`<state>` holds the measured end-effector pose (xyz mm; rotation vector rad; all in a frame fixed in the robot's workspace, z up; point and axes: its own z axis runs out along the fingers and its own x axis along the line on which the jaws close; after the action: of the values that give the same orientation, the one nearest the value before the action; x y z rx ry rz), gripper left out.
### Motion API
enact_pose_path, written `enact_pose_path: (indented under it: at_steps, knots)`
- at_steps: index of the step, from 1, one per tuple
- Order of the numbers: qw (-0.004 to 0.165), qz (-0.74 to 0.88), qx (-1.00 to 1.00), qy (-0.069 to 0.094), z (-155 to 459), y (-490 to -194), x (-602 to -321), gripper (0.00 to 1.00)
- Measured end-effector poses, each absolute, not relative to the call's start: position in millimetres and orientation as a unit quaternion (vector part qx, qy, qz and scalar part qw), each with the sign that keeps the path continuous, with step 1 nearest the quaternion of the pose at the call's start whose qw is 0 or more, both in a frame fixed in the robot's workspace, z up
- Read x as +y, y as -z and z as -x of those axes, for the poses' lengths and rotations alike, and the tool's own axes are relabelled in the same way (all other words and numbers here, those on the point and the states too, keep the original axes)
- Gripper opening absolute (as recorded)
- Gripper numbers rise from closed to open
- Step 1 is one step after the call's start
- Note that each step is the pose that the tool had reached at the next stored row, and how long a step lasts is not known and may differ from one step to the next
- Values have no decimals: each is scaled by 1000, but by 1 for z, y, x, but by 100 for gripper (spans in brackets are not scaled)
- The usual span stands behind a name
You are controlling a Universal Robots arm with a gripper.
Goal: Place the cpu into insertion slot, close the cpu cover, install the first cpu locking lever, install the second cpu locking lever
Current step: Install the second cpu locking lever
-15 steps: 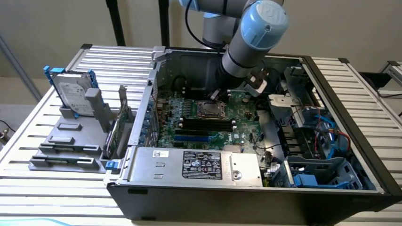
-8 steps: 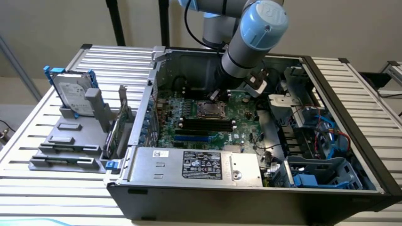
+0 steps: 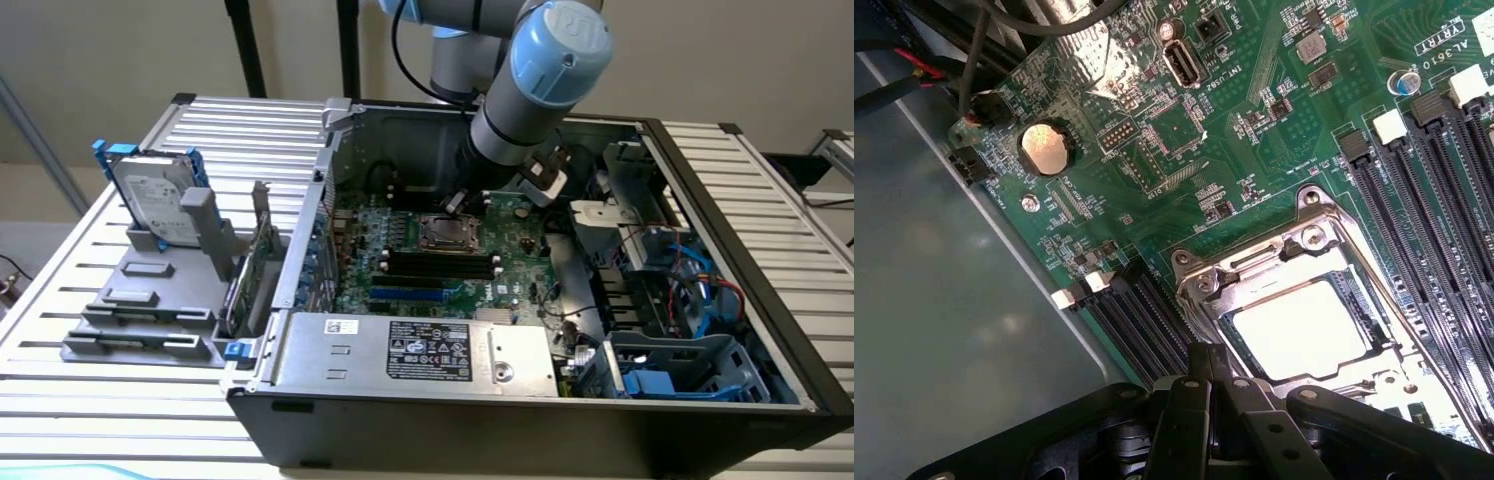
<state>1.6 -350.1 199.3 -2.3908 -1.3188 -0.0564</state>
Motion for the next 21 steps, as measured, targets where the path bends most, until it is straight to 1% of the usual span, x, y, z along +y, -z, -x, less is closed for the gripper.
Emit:
enact_pose_path:
  at_steps: [4,12,21]
  knots:
    - [204,857,-473,20,-2,-200,-353,11]
    - [204,857,-473,20,3,-208,-378,11]
    - [204,857,-473,20,10,-223,-403,11]
